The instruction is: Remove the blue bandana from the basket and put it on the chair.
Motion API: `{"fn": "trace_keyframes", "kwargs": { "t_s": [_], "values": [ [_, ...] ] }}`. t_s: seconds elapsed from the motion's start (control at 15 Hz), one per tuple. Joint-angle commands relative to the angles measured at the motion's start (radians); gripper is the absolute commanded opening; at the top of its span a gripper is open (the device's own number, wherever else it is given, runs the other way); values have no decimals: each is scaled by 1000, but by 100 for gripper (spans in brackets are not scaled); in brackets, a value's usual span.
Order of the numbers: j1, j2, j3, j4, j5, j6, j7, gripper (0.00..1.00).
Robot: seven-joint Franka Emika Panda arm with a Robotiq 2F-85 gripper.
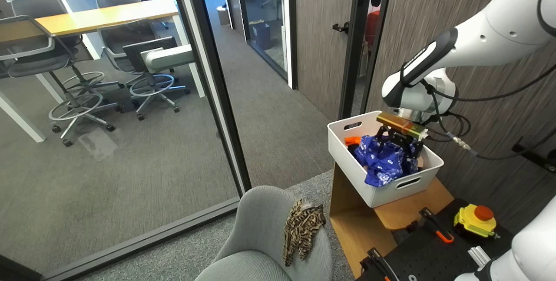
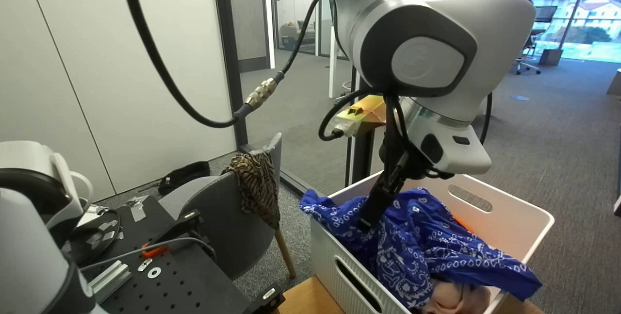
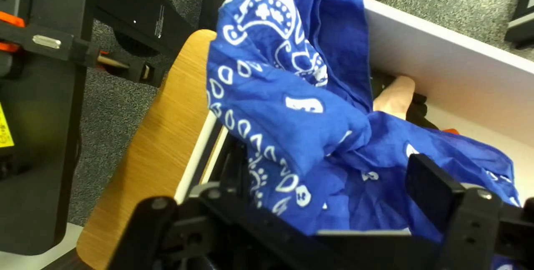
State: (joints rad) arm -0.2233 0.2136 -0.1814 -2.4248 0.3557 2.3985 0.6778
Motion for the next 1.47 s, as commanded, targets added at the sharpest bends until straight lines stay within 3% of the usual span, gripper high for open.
{"fn": "trace_keyframes", "kwargs": {
  "t_s": [0.0, 0.2, 0.27, 0.33, 0.47, 0.93, 1.13, 1.4],
  "values": [
    [12, 26, -16, 28, 31, 16, 4, 100],
    [13, 36, -19, 35, 31, 20, 4, 100],
    [15, 39, -20, 35, 27, 26, 4, 95],
    [15, 40, -20, 35, 25, 28, 3, 73],
    [16, 44, -21, 36, 23, 36, 4, 68],
    [15, 55, -20, 40, 25, 39, -1, 15],
    [15, 59, -20, 43, 25, 38, -2, 9],
    [13, 61, -17, 46, 30, 35, -12, 13]
  ]
}}
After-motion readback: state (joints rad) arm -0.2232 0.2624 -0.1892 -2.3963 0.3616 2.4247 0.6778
